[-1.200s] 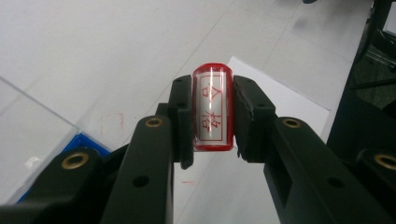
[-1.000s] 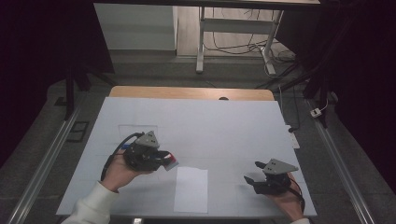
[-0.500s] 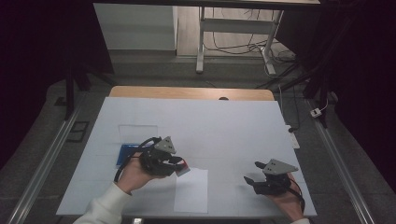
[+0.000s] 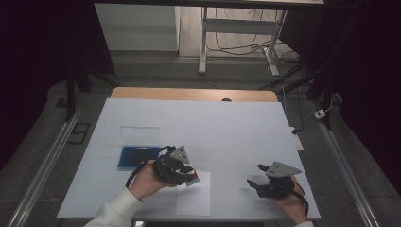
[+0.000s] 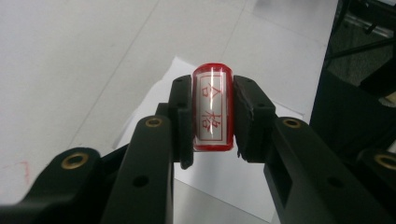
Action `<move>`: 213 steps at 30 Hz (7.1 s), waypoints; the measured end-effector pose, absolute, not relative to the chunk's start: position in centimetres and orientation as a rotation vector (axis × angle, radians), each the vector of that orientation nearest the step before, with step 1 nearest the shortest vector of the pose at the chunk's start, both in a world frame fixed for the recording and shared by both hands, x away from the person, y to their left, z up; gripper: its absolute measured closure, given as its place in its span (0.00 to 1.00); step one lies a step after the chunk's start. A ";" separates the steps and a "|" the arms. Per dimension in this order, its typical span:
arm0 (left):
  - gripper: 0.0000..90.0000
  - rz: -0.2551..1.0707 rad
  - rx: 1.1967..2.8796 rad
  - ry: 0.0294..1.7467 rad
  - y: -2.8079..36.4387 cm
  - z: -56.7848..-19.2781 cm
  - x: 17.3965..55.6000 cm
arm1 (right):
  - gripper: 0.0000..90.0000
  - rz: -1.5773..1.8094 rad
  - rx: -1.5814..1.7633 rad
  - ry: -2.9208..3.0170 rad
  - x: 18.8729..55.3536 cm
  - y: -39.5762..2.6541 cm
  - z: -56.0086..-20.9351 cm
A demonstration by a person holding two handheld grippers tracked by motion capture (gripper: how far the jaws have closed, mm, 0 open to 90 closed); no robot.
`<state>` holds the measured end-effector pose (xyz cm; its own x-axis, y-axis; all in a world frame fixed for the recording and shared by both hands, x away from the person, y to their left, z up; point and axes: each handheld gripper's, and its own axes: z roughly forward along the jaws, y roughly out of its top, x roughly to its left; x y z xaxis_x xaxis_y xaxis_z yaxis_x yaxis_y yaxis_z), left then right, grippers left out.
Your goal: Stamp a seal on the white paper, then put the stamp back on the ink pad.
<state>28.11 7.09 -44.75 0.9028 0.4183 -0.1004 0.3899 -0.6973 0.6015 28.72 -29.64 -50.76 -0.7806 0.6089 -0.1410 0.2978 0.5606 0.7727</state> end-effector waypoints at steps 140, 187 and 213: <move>0.78 0.205 2.369 0.573 7.1 -44.3 27.4 | 0.32 1.025 0.676 2.417 28.2 -29.1 -50.6; 0.78 0.317 2.262 0.893 17.5 -43.0 29.7 | 0.32 1.062 0.707 2.400 28.2 -29.6 -50.6; 0.78 0.360 2.268 1.066 21.7 -44.2 30.9 | 0.32 1.049 0.704 2.417 28.2 -29.5 -50.8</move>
<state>30.91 21.73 -44.16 0.6402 0.7681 -0.0092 0.6050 -0.4968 0.6222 28.16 -29.48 -50.79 -0.7878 0.5929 -0.1669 0.2830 0.5891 0.7568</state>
